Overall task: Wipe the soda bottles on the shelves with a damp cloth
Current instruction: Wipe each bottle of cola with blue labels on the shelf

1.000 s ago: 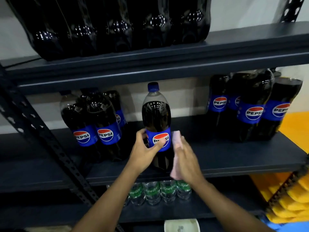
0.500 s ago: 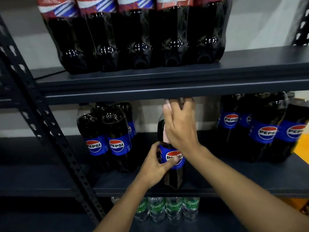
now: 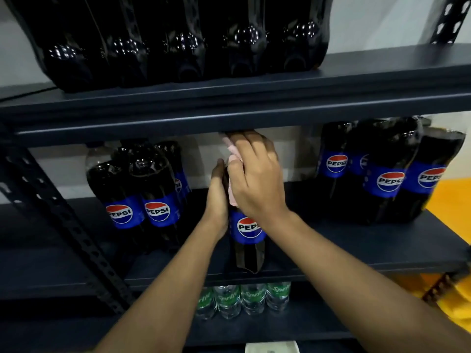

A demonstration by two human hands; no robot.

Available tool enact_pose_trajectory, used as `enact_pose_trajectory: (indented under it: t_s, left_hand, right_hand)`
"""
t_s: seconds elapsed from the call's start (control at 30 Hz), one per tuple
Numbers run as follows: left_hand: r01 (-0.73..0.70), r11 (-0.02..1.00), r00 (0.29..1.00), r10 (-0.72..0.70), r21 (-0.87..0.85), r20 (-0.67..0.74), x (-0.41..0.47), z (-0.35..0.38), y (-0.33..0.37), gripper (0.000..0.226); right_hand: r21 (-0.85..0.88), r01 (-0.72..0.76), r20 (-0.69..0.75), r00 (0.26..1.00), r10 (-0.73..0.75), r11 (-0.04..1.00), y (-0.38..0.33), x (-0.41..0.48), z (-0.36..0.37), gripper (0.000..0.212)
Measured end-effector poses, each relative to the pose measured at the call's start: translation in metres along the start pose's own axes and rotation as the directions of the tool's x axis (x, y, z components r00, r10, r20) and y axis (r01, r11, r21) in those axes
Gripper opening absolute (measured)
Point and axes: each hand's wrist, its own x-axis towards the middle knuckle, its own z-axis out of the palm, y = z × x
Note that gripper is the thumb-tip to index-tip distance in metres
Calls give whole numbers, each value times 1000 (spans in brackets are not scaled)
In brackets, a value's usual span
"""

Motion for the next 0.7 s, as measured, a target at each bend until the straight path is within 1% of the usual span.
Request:
enact_pose_trajectory:
  t_s: [0.07, 0.13, 0.2, 0.27, 0.33, 0.4, 0.5, 0.6, 0.63, 0.7]
  left_hand:
    - [-63, 994, 998, 62, -86, -16, 7, 11, -8, 57]
    - [-55, 982, 998, 47, -179, -47, 9, 14, -12, 62]
    - [-42, 969, 998, 31, -242, -48, 10, 16, -15, 65]
    - [-30, 967, 997, 13, -254, -70, 10, 18, -15, 66]
    - [-15, 970, 996, -8, -243, -93, 7, 18, -17, 64]
    - [-1, 977, 996, -18, -213, -87, 7, 16, -20, 67]
    - [16, 979, 994, -37, -203, -99, 8, 13, -20, 62]
    - [3, 977, 995, -24, -212, -99, 12, 10, -23, 53]
    - [-1, 976, 996, -19, -216, -89, 13, 9, -23, 51]
    - [14, 978, 998, -27, -210, -60, 13, 9, -24, 51]
  right_hand:
    - [-39, -31, -108, 994, 26, 999, 6, -15, 9, 43]
    - [-10, -58, -211, 976, 54, 998, 12, -37, 19, 47]
    - [38, -79, -250, 964, 86, 996, 19, -68, 31, 51]
    - [65, -122, -227, 965, 134, 990, 26, -101, 42, 57]
    - [119, -285, -139, 944, 300, 951, 34, -130, 46, 61]
    - [180, -441, -39, 890, 455, 879, 42, -156, 47, 58]
    - [293, -578, 41, 803, 594, 761, 52, -182, 46, 55]
    - [331, -639, 100, 755, 648, 694, 48, -181, 44, 51]
    - [349, -644, 102, 749, 655, 681, 45, -174, 42, 49]
    - [391, -616, 71, 761, 645, 684, 39, -150, 36, 47]
